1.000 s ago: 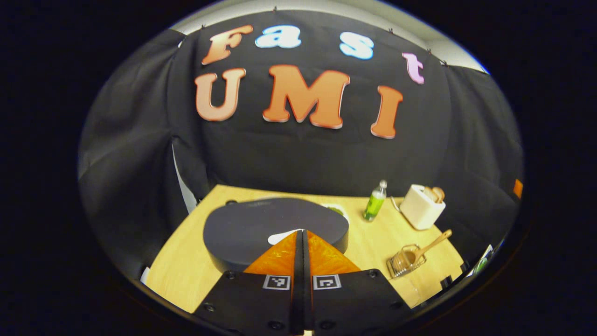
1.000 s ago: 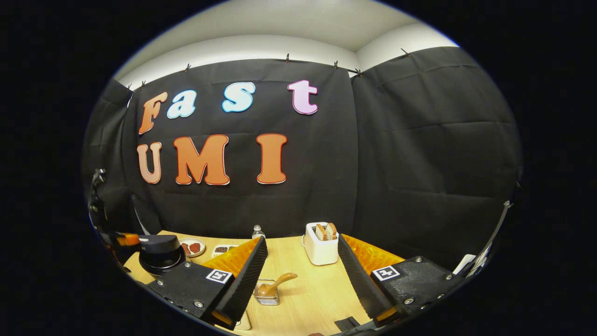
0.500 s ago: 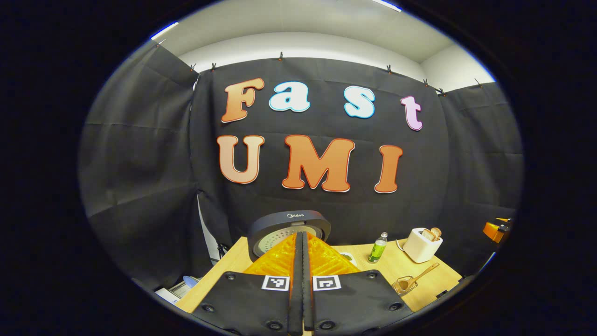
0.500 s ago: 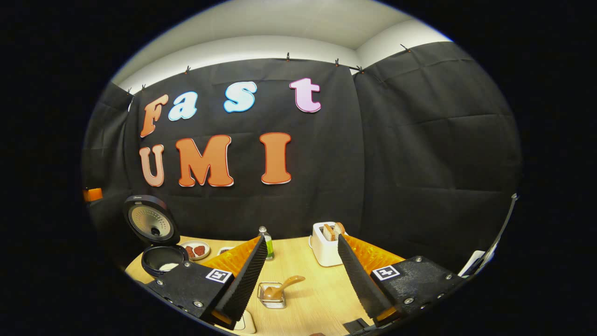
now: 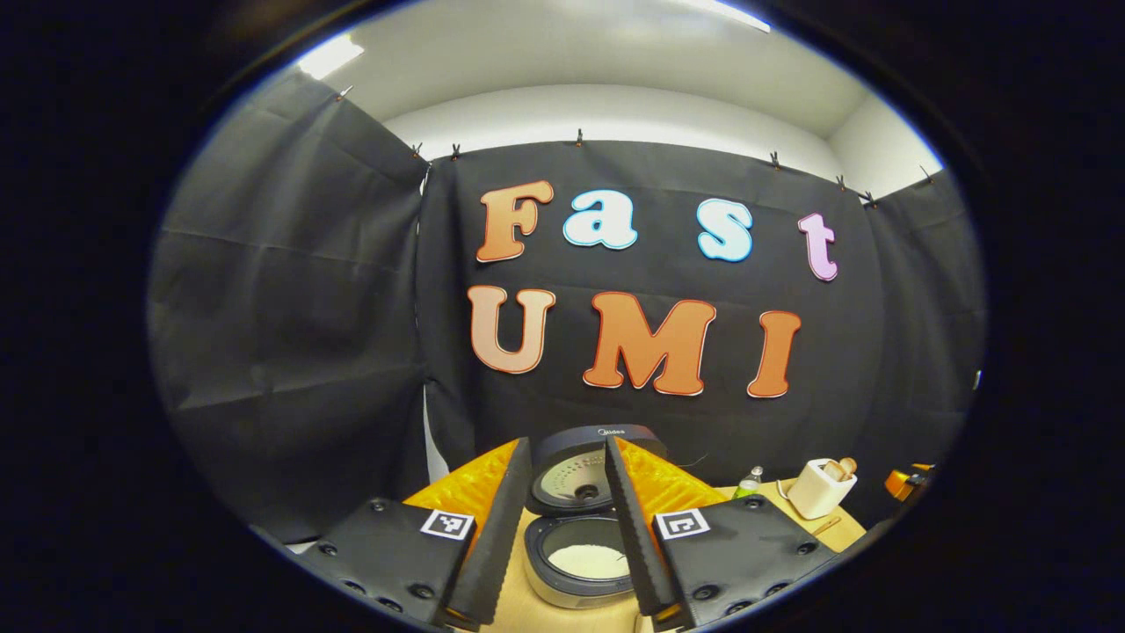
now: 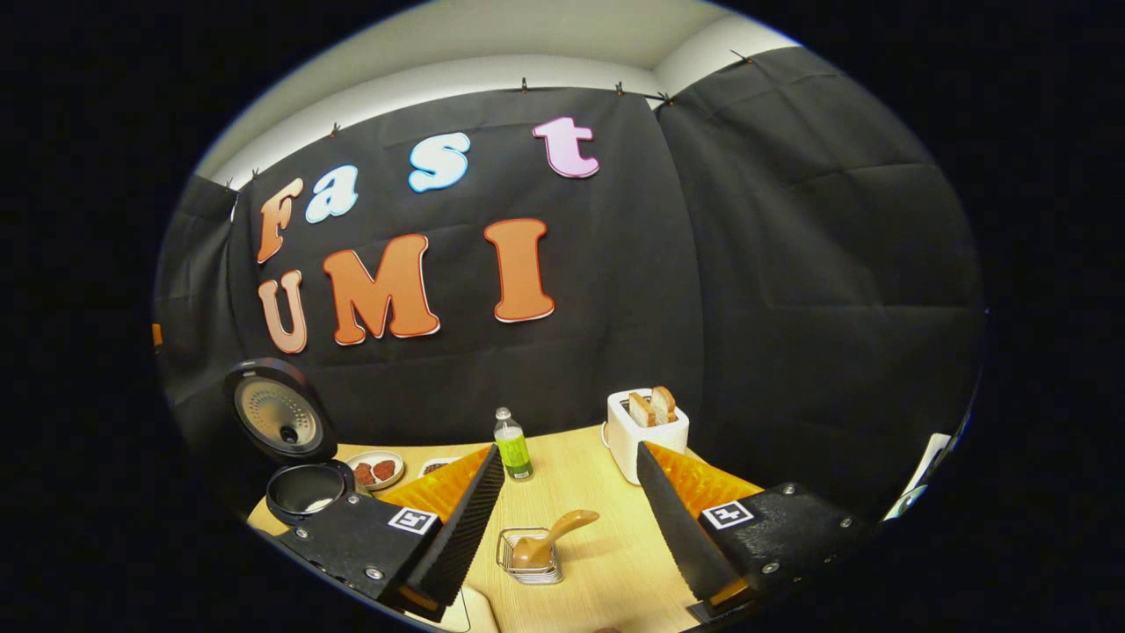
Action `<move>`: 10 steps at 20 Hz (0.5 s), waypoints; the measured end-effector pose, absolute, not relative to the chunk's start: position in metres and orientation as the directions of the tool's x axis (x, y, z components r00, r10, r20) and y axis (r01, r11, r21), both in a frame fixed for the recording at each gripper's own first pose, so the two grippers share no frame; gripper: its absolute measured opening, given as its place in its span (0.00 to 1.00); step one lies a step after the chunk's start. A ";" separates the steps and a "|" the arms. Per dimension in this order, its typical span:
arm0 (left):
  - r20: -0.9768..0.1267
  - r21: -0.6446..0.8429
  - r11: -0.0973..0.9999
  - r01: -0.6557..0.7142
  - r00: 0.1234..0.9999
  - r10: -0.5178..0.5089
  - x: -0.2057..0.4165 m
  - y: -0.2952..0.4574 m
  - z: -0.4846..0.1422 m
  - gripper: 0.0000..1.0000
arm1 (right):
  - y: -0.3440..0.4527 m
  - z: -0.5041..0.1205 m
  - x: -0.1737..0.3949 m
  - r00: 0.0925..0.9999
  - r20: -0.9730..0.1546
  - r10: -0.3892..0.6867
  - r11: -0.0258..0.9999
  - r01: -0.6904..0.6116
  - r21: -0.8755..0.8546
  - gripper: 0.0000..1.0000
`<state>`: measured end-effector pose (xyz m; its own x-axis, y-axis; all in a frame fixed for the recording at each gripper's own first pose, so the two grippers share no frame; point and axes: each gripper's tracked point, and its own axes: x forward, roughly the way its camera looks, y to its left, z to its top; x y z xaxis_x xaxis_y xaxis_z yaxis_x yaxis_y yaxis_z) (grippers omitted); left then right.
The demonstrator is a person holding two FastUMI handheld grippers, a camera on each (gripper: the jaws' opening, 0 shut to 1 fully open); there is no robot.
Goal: Close the left gripper, press the button to open the rice cooker; take a wooden spoon from the chopstick holder with the right hand, scoop a spoonful of rice and pour it into the rice cooker, then put the wooden spoon back into the chopstick holder.
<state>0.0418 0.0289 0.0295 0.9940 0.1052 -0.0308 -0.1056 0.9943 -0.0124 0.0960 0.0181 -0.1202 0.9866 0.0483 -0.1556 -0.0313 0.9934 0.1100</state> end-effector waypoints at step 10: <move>0.004 0.058 0.969 -0.240 0.971 0.240 0.033 0.050 0.034 1.00 | 0.025 -0.213 0.138 0.943 -0.323 0.073 0.983 -0.012 0.185 0.93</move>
